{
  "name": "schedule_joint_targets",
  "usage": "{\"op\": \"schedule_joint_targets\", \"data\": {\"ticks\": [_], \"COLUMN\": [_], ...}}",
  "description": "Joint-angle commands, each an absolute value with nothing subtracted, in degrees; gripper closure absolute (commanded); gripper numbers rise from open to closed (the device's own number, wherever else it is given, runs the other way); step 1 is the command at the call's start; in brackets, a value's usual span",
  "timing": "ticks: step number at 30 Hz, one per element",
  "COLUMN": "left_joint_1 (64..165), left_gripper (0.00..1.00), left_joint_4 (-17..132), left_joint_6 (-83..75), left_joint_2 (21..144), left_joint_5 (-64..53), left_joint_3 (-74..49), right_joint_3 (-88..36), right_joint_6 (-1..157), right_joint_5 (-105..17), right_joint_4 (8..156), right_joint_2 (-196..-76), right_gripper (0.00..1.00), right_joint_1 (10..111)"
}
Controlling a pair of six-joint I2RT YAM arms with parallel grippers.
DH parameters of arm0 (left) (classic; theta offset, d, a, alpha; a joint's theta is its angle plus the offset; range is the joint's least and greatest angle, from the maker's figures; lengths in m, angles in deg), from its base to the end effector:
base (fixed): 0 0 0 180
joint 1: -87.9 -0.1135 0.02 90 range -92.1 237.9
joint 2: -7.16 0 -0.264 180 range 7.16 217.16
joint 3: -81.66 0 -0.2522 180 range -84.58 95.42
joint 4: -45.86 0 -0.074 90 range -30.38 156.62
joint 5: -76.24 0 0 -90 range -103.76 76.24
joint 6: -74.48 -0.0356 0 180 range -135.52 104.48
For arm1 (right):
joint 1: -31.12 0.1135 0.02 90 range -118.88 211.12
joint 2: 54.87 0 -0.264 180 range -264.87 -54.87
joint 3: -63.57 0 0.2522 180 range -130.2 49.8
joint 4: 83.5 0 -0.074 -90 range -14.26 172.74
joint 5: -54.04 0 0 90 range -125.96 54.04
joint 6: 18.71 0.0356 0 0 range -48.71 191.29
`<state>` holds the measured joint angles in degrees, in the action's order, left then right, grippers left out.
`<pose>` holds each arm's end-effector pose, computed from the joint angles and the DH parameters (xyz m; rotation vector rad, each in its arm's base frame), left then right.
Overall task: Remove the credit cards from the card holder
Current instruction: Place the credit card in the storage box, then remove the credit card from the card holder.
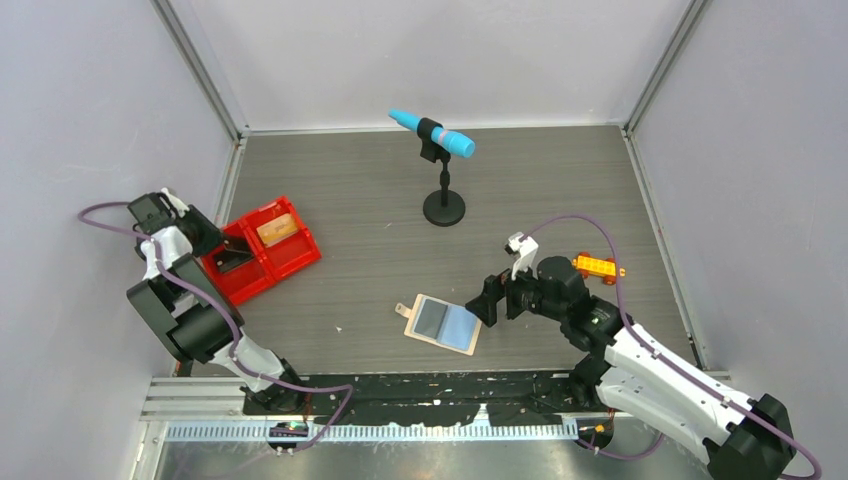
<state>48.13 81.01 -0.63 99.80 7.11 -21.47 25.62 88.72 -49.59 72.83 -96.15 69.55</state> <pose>0.2714 0.2093 0.2254 -0.9591 2.1964 -0.2473 0.1281 0.1123 0.2237 -0.5418 2.0667 0.8366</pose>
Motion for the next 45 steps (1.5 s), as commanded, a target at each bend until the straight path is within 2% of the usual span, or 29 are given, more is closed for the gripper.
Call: {"op": "schedule_joint_targets", "data": {"ticks": [1,6,11,19,24,29,36,45], "left_joint_1": [47.6,47.7,47.6,48.1,49.7,54.0,64.5,89.7], "left_gripper": [0.71,0.68,0.67,0.67,0.67,0.67,0.67,0.66], "left_joint_4": [79.6,80.5,81.3,82.2,88.7,91.3,93.0,91.9], "left_joint_6": [0.7,1.9,2.5,7.8,12.2,13.1,14.3,14.8], "left_joint_2": [99.1,99.1,101.1,99.8,96.0,90.3,82.3,73.3], "left_joint_5": [5.8,5.4,6.1,5.2,3.8,5.7,15.2,13.6], "left_joint_3": [-17.7,-15.7,-13.3,-12.1,-11.2,-13.3,-19.1,-30.3], "right_joint_3": [22.6,24.7,25.3,24.1,23.1,19.7,20.9,22.5], "right_joint_6": [88.8,94.5,94.0,95.4,98.1,100.8,102.9,103.8], "right_joint_5": [-47.7,-40.9,-39.7,-38.9,-36.8,-38.3,-39.3,-40.6], "right_joint_4": [74.5,74.3,73.7,71.7,68.9,64.8,63.5,62.0], "right_joint_2": [-95.9,-92.5,-87.4,-87.7,-87.8,-88.8,-89.6,-88.6], "right_gripper": [0.05,0.05,0.05,0.0,0.06,0.07,0.14,0.23], "right_joint_1": [69.3,69.3,69.3,69.3,69.3,69.3,69.3,69.3]}}
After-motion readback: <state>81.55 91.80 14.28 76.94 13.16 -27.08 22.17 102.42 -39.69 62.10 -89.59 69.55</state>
